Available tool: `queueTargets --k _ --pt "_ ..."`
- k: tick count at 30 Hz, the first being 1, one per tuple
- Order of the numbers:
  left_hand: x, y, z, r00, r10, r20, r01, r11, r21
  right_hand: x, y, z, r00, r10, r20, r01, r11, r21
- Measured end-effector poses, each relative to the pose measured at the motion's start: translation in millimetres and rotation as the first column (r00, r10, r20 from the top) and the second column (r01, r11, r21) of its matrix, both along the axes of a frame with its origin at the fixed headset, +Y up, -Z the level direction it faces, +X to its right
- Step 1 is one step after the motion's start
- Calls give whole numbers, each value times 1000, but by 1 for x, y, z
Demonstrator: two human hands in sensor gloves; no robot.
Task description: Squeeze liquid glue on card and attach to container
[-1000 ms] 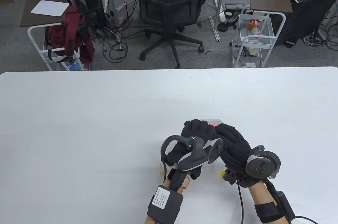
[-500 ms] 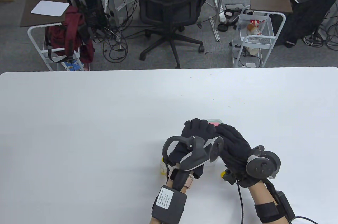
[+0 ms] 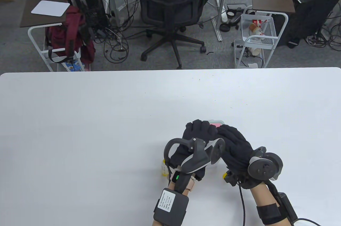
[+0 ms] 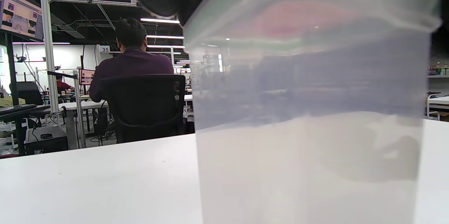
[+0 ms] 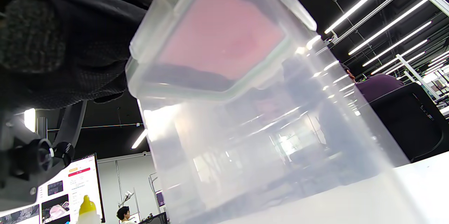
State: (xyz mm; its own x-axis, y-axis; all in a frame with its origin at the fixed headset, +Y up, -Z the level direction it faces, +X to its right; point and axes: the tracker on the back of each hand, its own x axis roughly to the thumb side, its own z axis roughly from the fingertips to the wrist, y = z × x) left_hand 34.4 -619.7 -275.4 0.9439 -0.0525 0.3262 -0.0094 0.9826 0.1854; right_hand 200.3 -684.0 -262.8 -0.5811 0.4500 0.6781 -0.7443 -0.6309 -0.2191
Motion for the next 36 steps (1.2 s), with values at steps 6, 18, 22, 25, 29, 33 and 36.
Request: queueTargets --k 6,18,22,25,29,33,36 --pt "1 1 0 1000 -15 1 15 1000 -3 0 0 0 1000 4 3 -4 1000 1" --pt "1 1 -3 999 -35 13 34 999 35 0 0 0 1000 10 1 -10 1000 8" --pt "2 3 -5 1000 -29 11 28 999 14 0 0 -1 1000 11 5 -11 1000 9" --pt "3 3 -4 1000 -23 0 23 1000 -1 0 0 -1 1000 3 -1 -3 1000 7" --pt "3 6 6 999 -31 10 31 999 -10 0 0 -1 1000 4 1 -4 1000 3" --pt "2 5 15 998 -60 20 60 998 15 0 0 -1 1000 8 3 -8 1000 6" --pt "4 8 11 998 -65 17 65 998 0 0 -1 -1 1000 5 4 -5 1000 8"
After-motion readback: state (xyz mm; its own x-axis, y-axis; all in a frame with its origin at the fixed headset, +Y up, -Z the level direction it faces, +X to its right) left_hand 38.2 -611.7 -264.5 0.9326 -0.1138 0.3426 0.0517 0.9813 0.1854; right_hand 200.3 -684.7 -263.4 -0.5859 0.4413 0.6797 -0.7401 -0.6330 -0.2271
